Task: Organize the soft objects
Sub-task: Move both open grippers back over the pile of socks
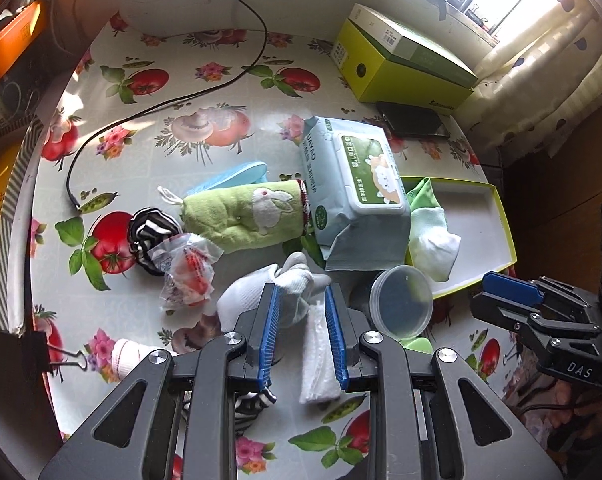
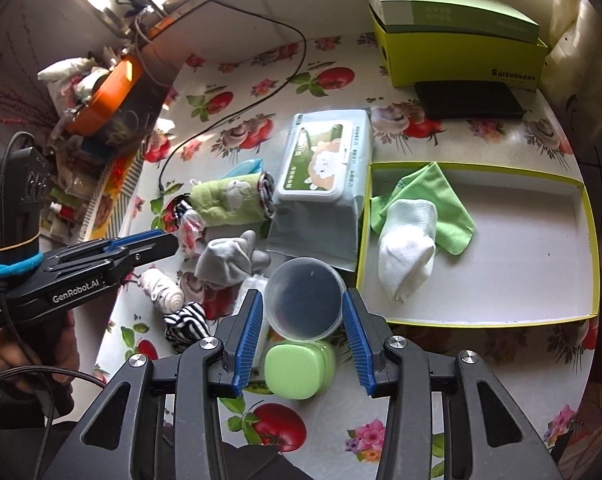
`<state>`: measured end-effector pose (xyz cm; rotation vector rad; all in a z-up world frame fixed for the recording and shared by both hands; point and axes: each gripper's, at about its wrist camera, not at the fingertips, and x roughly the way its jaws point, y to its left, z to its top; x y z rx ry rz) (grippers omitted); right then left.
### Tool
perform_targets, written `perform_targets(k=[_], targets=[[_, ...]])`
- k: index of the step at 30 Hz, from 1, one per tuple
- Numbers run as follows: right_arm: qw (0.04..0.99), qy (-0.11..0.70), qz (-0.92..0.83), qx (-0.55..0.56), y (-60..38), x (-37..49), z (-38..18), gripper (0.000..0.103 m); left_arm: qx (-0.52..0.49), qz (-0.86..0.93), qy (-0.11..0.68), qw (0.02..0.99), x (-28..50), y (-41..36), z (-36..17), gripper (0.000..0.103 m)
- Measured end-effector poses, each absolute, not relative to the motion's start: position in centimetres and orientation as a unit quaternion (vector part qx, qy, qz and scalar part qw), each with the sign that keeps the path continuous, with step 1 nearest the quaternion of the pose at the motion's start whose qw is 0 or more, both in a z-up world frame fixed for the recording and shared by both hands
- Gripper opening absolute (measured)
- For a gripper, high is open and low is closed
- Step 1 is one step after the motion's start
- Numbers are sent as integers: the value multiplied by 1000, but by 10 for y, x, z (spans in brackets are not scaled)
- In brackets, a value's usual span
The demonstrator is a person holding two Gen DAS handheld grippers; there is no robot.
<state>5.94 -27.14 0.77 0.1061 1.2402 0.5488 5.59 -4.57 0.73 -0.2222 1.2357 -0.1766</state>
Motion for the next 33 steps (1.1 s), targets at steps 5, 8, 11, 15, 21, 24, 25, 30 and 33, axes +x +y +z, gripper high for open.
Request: perform_targets(k=[5, 8, 11, 15, 21, 24, 25, 30, 33], targets=[[775, 572, 268, 34, -256, 54, 13, 40, -114, -67, 578, 805, 45, -28, 4, 25], [773, 570, 277, 24, -248, 51, 16, 40, -123, -57, 580, 803, 40, -18, 0, 25], [770, 570, 284, 15, -241, 49, 18, 40, -133, -44, 584, 800, 34, -6, -6, 25], [767, 570, 295, 5, -230, 48, 20, 40, -144, -30, 588, 796, 26, 9, -12, 25], [759, 571, 314, -11, -212, 45, 19, 42, -159, -11, 588, 793, 18, 30, -19, 25], [754, 569, 326, -23, -201, 43, 19, 43, -167, -2, 589, 791, 15, 39, -23, 25], [753, 569, 330, -27, -196, 42, 19, 44, -170, 1, 589, 790, 15, 41, -24, 25], [739, 573, 350, -47, -176, 40, 12, 44, -185, 15, 588, 788, 10, 55, -28, 25], [728, 577, 366, -59, -163, 38, 6, 45, -192, 24, 588, 786, 5, 63, -30, 25]])
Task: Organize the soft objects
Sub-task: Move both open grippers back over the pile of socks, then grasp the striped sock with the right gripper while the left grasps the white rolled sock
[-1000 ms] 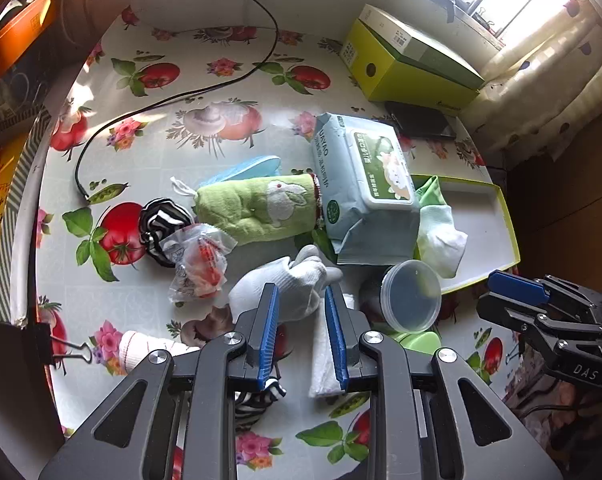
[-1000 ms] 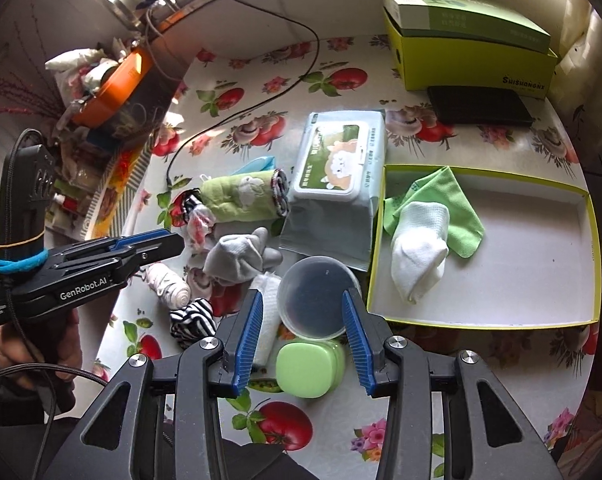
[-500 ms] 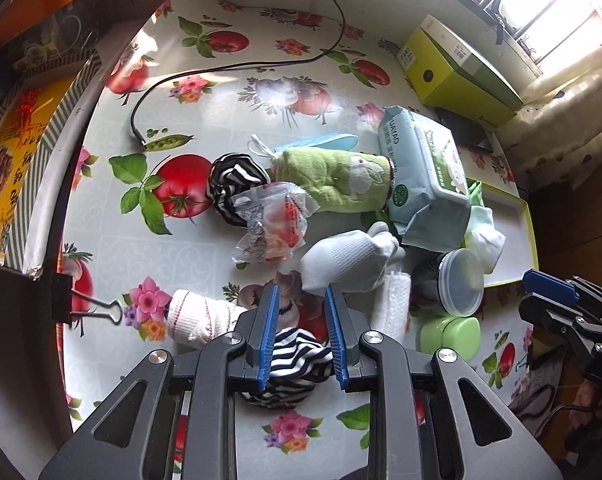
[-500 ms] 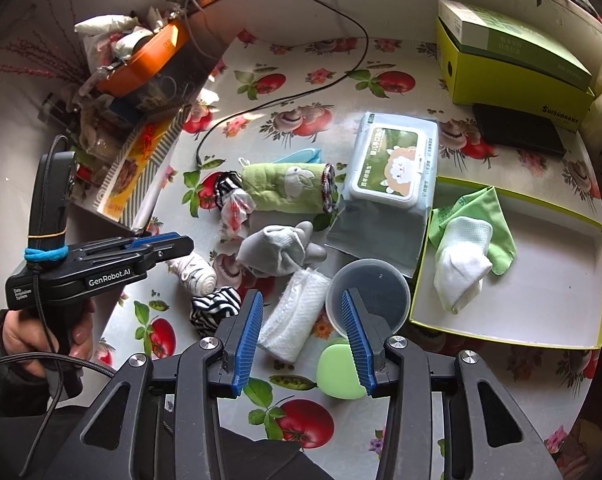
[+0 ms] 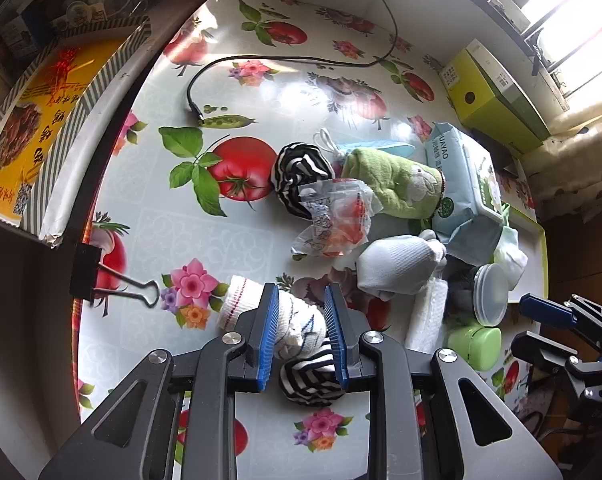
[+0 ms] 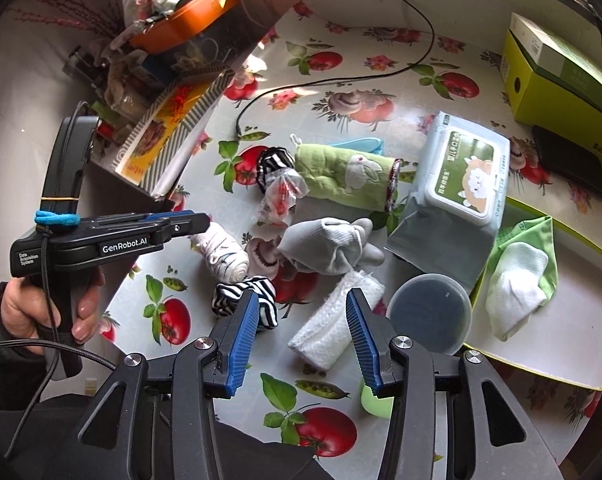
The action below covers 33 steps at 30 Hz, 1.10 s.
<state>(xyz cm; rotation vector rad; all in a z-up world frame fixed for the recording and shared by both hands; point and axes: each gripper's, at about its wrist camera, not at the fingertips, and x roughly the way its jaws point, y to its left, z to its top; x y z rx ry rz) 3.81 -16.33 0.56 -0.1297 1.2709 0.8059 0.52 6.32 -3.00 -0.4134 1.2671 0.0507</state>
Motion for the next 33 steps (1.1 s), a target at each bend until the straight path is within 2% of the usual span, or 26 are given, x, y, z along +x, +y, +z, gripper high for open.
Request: perform_targets(k=[13, 22, 24, 26, 29, 33], targets=[[650, 606, 435, -143, -86, 19, -52, 51, -229, 57, 589, 773, -18, 95, -45, 25], [608, 631, 431, -217, -50, 6, -106, 52, -265, 65, 590, 760, -33, 108, -58, 25], [610, 627, 426, -231, -48, 4, -111, 48, -271, 64, 591, 757, -34, 109, -61, 25], [608, 627, 429, -232, -48, 4, -111, 18, -278, 59, 592, 754, -32, 109, -64, 32], [620, 619, 424, -230, -53, 7, -105, 12, -294, 48, 592, 749, -28, 106, -66, 37], [641, 608, 417, -213, -65, 16, -84, 12, -314, 40, 596, 738, -20, 101, -71, 40]])
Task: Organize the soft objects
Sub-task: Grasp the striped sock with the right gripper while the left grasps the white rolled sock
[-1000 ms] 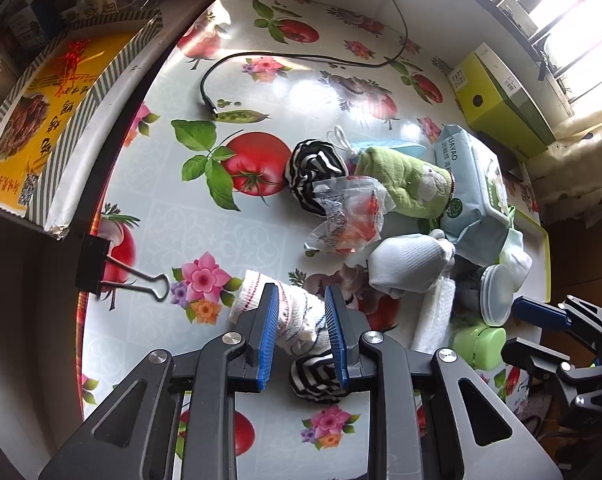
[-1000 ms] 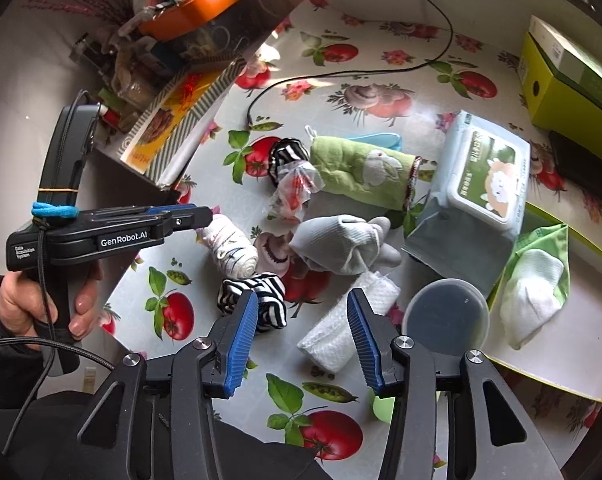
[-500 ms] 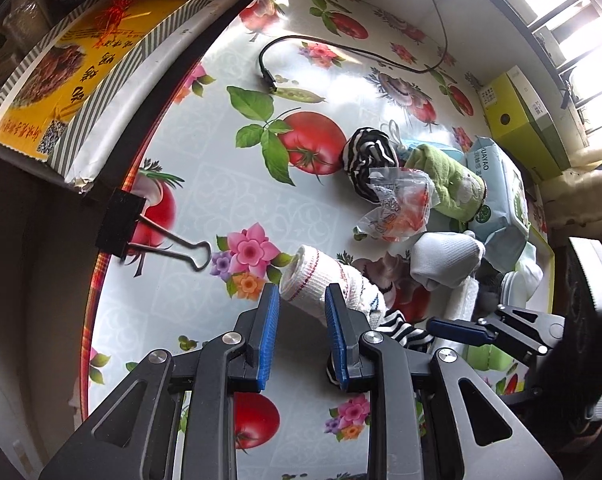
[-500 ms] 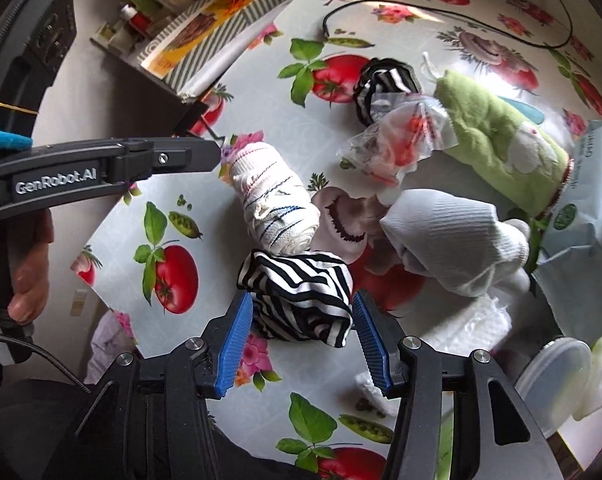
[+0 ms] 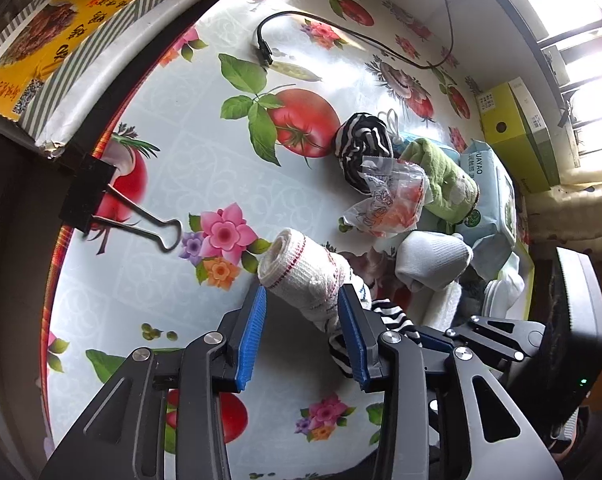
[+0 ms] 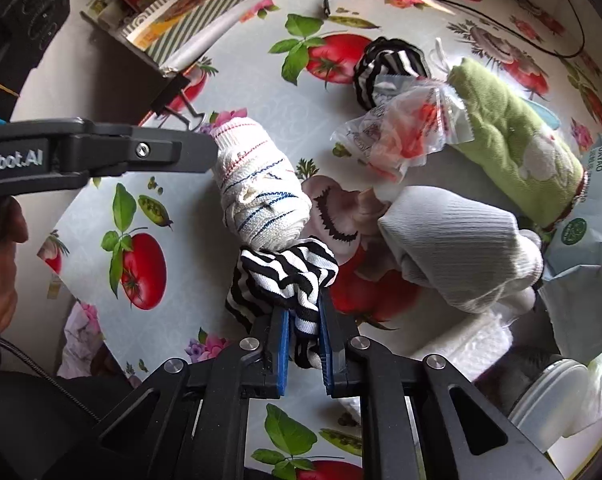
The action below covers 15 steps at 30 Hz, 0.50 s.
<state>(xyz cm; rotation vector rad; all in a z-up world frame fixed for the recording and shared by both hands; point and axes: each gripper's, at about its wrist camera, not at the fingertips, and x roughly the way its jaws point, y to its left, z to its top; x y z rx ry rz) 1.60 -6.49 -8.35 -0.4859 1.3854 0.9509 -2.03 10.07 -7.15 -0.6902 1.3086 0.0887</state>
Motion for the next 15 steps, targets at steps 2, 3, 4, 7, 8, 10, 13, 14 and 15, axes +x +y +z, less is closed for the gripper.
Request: perform_targets(k=[2, 3, 4, 7, 8, 10, 13, 14, 15], targets=[[653, 602, 413, -202, -72, 21, -72, 12, -326, 40, 599, 730, -16, 98, -76, 43], [660, 599, 409, -197, -75, 24, -67, 12, -331, 41, 601, 727, -15, 97, -78, 43], [665, 597, 405, -192, -78, 27, -63, 12, -335, 41, 603, 723, -12, 95, -80, 43], [680, 592, 394, -178, -91, 33, -51, 12, -342, 44, 606, 717, -3, 90, -84, 46], [684, 591, 390, -174, -94, 36, -47, 12, -345, 44, 605, 716, 0, 88, -85, 48], [692, 589, 384, -164, -102, 41, -41, 12, -352, 50, 607, 711, 8, 86, -89, 49], [704, 585, 373, -152, -109, 45, -34, 12, -354, 60, 610, 707, 19, 80, -94, 49], [707, 584, 370, -149, -111, 46, -32, 12, -350, 61, 611, 707, 23, 78, -94, 49], [711, 582, 367, -146, -114, 47, -30, 12, -345, 61, 612, 709, 27, 75, -94, 49]])
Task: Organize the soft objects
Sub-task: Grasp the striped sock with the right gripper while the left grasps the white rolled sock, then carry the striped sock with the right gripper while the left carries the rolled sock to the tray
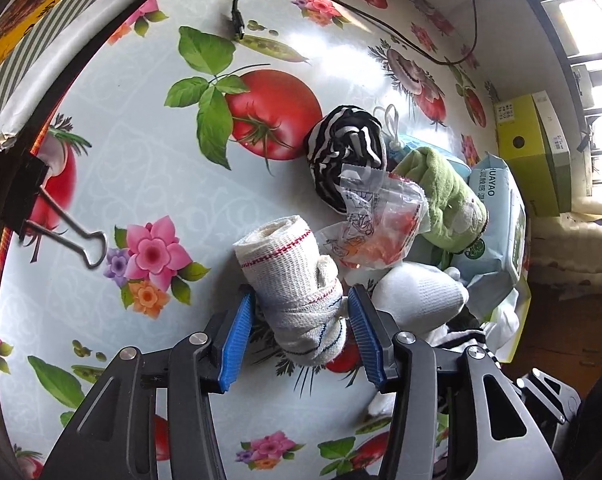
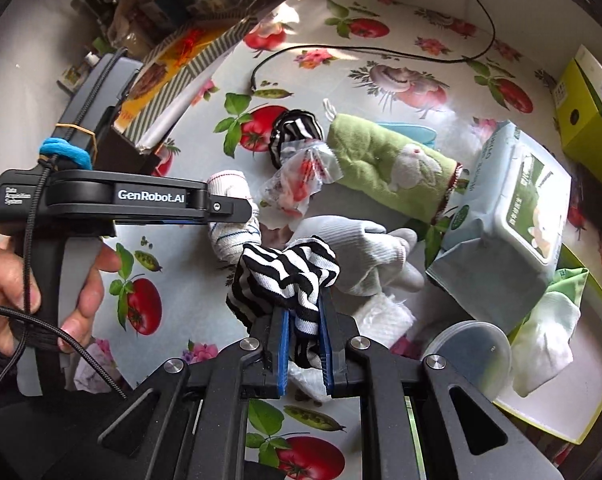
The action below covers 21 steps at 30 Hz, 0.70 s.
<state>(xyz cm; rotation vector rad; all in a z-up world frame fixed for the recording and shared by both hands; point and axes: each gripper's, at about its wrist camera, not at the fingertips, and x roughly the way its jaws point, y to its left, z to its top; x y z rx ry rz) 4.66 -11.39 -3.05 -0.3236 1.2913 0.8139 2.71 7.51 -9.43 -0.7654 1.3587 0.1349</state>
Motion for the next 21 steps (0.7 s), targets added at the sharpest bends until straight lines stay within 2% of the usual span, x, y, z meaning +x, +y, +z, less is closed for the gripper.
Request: perform_targets(k=[6, 8, 11, 21], targets=[[729, 573, 353, -127, -129, 52, -17, 12, -290, 54, 621, 726, 43, 58, -94, 49], [734, 569, 351, -122, -132, 54, -13, 12, -264, 51, 623, 734, 44, 52, -93, 44], [740, 565, 347, -117, -137, 56, -8, 12, -249, 44, 621, 742, 43, 45, -89, 44], [763, 542, 339, -94, -155, 58, 15, 12, -212, 21, 585, 783, 32, 40, -42, 44]])
